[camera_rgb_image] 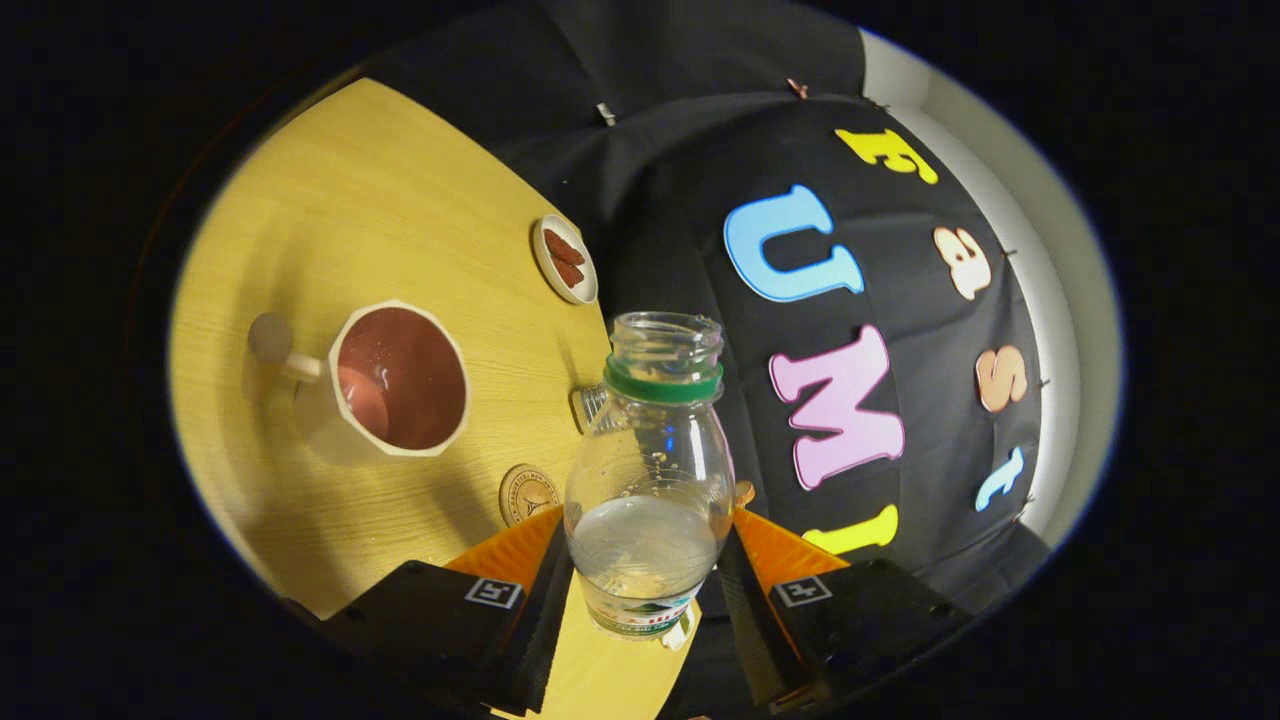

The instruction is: Take the bottle from table, then pour the juice into the cup, finally place the bottle on the coaster

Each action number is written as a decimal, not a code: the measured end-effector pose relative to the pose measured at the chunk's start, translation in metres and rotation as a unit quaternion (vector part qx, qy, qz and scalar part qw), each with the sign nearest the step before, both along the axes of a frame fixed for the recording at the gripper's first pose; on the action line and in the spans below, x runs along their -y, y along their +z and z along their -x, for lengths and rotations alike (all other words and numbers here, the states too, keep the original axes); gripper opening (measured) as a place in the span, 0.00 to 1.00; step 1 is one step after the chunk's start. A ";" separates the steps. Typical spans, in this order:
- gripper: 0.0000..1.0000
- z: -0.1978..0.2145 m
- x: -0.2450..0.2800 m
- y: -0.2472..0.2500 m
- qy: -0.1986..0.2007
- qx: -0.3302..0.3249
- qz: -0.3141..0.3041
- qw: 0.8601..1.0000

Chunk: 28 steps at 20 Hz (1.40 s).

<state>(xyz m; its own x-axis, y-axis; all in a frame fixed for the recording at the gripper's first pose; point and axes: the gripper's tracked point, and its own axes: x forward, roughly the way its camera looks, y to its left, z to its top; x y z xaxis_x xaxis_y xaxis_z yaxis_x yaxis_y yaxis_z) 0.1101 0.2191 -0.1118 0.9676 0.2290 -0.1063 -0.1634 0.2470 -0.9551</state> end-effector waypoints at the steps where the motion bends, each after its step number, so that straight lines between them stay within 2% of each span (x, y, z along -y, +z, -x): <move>1: 0.76 0.000 -0.003 0.001 0.007 0.006 0.014 1.000; 13: 0.76 -0.010 0.000 -0.028 0.026 0.020 0.127 0.991; 19: 0.76 -0.022 0.002 -0.029 0.038 0.025 0.187 0.981; 28: 0.76 -0.033 0.004 -0.033 0.052 0.032 0.240 0.969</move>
